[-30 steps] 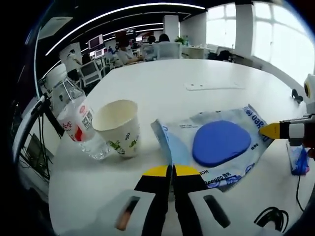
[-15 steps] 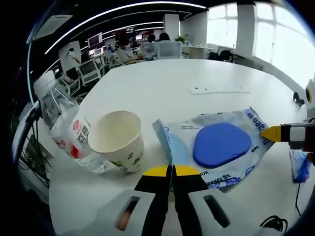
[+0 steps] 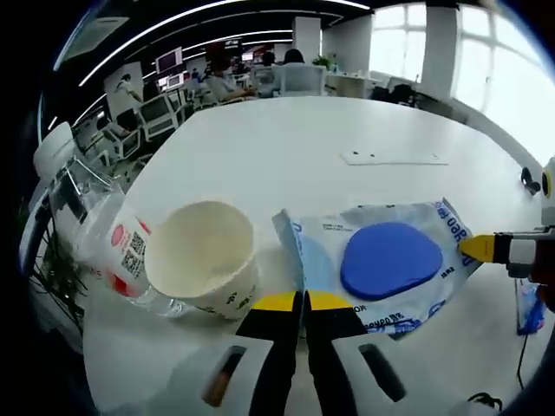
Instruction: Arrange the tabletop items into an orderly group along one side of the table until the central work area is clear of visible clutter.
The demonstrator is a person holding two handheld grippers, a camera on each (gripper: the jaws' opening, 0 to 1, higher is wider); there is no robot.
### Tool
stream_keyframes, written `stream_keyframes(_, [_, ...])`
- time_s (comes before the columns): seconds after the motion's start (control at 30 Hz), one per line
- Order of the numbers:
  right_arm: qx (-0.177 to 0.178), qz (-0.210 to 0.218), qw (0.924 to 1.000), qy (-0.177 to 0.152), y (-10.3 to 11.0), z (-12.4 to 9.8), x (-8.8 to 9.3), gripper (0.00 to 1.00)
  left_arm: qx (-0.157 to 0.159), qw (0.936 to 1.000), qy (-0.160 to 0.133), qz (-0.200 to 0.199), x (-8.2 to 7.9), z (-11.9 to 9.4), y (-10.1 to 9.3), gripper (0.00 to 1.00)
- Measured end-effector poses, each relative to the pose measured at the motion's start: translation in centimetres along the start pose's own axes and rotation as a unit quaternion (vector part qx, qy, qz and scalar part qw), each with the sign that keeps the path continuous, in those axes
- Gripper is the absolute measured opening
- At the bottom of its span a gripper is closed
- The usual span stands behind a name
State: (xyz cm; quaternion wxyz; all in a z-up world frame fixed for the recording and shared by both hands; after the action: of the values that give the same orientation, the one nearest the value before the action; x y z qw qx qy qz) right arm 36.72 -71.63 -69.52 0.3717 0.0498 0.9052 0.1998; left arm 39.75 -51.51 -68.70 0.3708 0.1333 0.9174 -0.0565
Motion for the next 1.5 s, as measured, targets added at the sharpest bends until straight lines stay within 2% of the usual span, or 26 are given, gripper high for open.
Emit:
stream_keyframes(0.23, [0.000, -0.004, 1.0000, 0.001, 0.0, 0.9, -0.6, 0.00, -0.012, 0.9999, 0.007, 0.003, 0.1, 0.4, 0.1, 0.02])
stream_keyframes(0.37, [0.001, -0.005, 1.0000, 0.002, 0.0, 1.4, -0.8, 0.00, -0.023, 0.9994, 0.009, 0.026, 0.0, 0.8, 0.1, 0.02])
stream_keyframes(0.63, [0.005, -0.007, 0.9999, 0.006, -0.3, 2.0, -0.8, 0.00, -0.028, 0.9991, 0.016, 0.028, 0.0, 1.1, 0.2, 0.02])
stream_keyframes(0.87, [-0.004, 0.007, 0.9999, 0.012, -0.5, 2.5, -0.9, 0.00, -0.037, 0.9988, 0.022, 0.023, 0.2, 1.2, 0.5, 0.03])
stream_keyframes(1.03, [0.000, -0.012, 0.9999, 0.008, -0.4, 2.4, -0.9, 0.00, -0.040, 0.9987, 0.024, 0.021, 0.3, 1.2, 0.7, 0.04])
stream_keyframes(1.27, [0.003, -0.028, 0.9996, 0.005, -0.3, 2.3, -0.8, 0.09, -0.038, 0.9989, 0.014, 0.023, -0.2, 0.8, 0.5, 0.06])
stream_keyframes(1.5, [0.006, -0.045, 0.9989, -0.005, -0.2, 1.6, -1.0, 0.21, -0.040, 0.9989, 0.009, 0.022, -0.3, 0.2, 0.5, 0.08])
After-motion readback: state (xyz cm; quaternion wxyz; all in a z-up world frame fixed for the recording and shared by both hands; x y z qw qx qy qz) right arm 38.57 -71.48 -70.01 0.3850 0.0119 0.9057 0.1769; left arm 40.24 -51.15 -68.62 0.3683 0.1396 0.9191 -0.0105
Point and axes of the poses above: the point that each gripper's makers call its tool centre point, and the gripper's own axes: z roughly forward along the fingers, y roughly to its left, x roughly out of its underside, the point moved 4 cm from there along -z, roughly backward along the fingers, and after that the axes turned 1 degree about y, right-handed, at the moved point
